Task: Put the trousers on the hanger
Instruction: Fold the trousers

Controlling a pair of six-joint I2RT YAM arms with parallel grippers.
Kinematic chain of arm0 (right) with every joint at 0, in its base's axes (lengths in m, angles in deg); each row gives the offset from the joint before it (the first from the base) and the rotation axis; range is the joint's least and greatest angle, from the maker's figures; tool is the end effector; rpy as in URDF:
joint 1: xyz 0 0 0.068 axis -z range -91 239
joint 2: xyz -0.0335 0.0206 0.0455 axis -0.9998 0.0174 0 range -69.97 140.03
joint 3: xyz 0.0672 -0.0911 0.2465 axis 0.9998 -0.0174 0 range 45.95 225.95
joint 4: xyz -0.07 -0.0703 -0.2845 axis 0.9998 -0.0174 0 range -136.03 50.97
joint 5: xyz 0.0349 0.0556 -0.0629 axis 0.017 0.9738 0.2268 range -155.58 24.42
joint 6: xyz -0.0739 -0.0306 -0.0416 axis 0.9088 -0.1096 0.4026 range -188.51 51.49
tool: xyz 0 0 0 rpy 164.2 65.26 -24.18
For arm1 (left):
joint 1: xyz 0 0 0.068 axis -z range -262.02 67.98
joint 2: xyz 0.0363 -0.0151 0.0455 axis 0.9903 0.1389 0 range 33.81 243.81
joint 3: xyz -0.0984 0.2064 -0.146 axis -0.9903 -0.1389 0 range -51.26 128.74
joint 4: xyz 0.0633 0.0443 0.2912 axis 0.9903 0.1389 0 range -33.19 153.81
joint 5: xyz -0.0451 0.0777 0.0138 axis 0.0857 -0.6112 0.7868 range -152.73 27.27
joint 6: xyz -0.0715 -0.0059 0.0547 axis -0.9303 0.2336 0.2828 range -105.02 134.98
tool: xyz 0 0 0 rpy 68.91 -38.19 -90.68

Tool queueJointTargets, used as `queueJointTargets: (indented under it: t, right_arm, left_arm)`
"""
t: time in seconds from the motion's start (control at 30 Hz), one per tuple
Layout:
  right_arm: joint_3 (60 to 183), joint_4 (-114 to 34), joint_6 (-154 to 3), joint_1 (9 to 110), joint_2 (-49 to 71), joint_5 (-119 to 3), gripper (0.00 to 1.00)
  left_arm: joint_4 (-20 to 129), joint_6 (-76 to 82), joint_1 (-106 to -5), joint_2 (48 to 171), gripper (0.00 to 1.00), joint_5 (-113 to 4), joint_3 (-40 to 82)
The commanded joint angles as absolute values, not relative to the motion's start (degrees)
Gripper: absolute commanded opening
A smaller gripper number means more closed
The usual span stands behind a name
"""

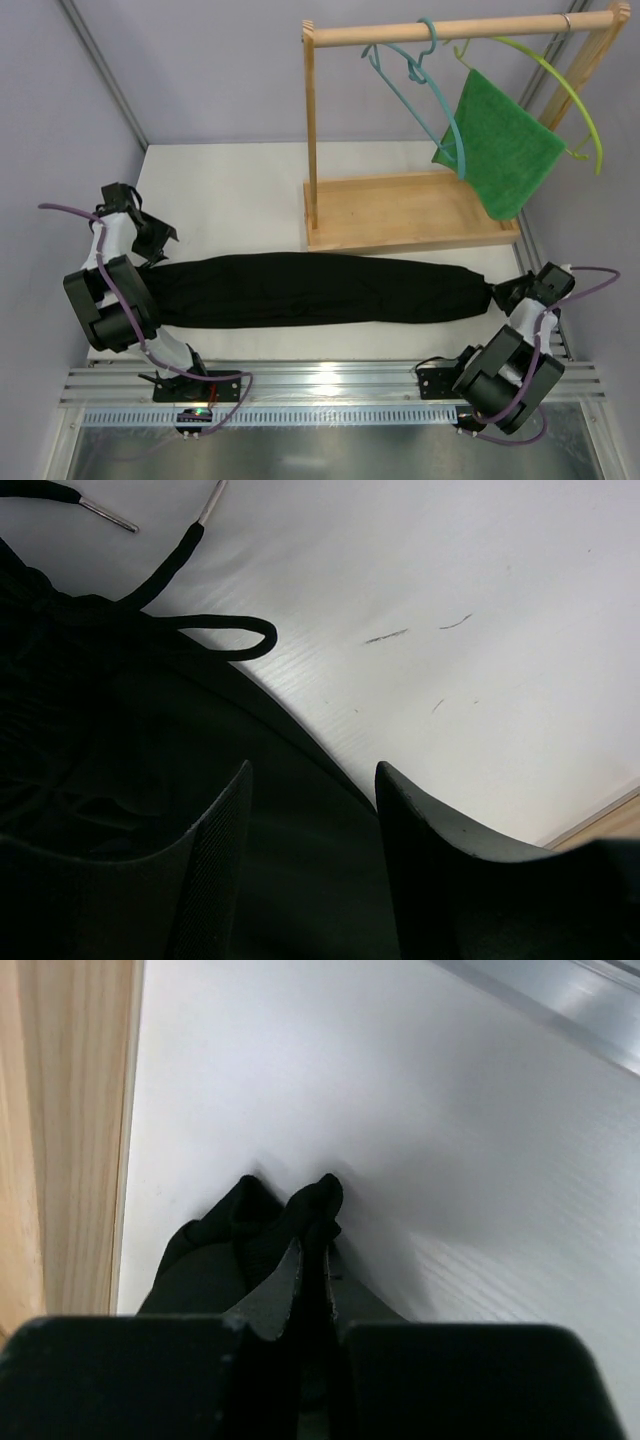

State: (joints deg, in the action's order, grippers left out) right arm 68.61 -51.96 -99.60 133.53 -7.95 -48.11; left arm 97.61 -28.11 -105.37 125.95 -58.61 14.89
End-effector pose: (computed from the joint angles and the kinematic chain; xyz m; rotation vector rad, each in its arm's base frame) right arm 0.1946 -0.1576 0.0902 1.3957 2.0076 0.2753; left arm 0.3466 0.1434 0.1619 -1.4887 2.3101 -0.1942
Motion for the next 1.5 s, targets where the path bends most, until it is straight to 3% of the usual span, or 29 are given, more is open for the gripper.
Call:
queueJointTargets:
  t: [0.0, 0.2, 0.33, 0.53, 0.7, 0.8, 0.9, 1.13, 1.17, 1.2, 1.27, 1.3, 1.4, 1.47]
  right_arm:
    - [72.8, -58.9, -98.5, 127.5, -15.8, -55.0, 0.04]
    - [78.2, -67.5, -100.3, 108.4, -23.1, -70.8, 0.04]
    - [80.7, -70.1, -100.8, 98.4, -23.5, -75.9, 0.04]
    - [86.3, -75.4, -107.6, 73.7, -20.2, -86.4, 0.04]
    - [88.1, -78.4, -108.9, 70.5, -15.7, -94.8, 0.04]
    - [87.7, -73.7, -107.4, 70.3, -16.4, -90.4, 0.04]
    - [87.3, -70.8, -110.0, 65.2, -13.9, -87.4, 0.04]
    - [96.8, -74.2, -117.7, 47.4, 1.0, -93.6, 0.05]
    - [97.4, -73.1, -118.4, 44.1, 2.4, -92.7, 0.07]
    - [98.2, -72.6, -120.3, 42.3, 3.5, -92.6, 0.2]
    - [101.2, -72.4, -120.6, 39.2, 7.3, -91.1, 0.33]
    - [104.0, -73.2, -120.7, 38.8, 9.4, -90.9, 0.44]
    - [107.7, -77.4, -119.5, 39.2, 9.7, -91.2, 0.6]
    - [108.2, -80.4, -119.0, 40.2, 6.3, -92.0, 0.64]
  left_arm:
    - [96.9, -27.6, -105.2, 122.9, 0.53, -58.7, 15.8]
    - [96.4, -27.3, -105.0, 122.6, 0.52, -57.8, 15.4]
    - [96.1, -26.5, -104.6, 122.1, 0.52, -56.8, 15.1]
    - [95.4, -25.5, -102.1, 120.6, 0.52, -55.4, 14.6]
    - [95.2, -25.4, -99.3, 120.6, 0.52, -54.6, 13.8]
    - [94.1, -25.5, -96.6, 119.9, 0.52, -54.5, 13.2]
    - [93.7, -25.8, -93.7, 120.4, 0.52, -53.6, 13.7]
    - [92.8, -24.7, -89.8, 119.4, 0.52, -50.8, 13.3]
    - [92.8, -24.3, -89.6, 119.2, 0.52, -49.9, 13.1]
    - [92.7, -23.8, -89.1, 118.4, 0.52, -49.5, 13.0]
    - [92.7, -23.1, -88.2, 117.5, 0.52, -47.3, 12.3]
    - [91.5, -22.7, -87.4, 116.2, 0.52, -45.2, 10.7]
    - [88.5, -21.1, -82.6, 114.0, 0.54, -40.1, 10.0]
    - [88.5, -20.4, -77.6, 113.3, 0.54, -39.1, 10.5]
